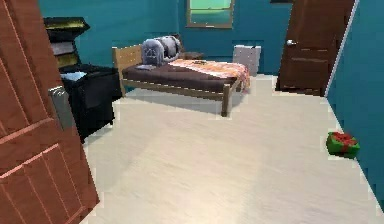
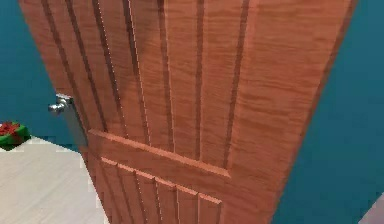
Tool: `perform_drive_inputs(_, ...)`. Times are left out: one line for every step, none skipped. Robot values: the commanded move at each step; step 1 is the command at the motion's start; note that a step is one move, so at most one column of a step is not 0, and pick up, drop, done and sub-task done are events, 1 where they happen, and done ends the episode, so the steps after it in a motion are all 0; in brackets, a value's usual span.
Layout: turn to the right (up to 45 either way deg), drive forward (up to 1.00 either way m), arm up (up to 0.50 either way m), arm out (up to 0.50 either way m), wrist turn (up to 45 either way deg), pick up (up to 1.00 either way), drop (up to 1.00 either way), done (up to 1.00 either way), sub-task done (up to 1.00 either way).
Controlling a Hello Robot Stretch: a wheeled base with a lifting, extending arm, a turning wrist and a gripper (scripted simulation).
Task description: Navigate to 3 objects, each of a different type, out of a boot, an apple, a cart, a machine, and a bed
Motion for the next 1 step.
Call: perform_drive_inputs(0.0,1.0,0.0,0.0,0.0,0.0,0.0,0.0,0.0)
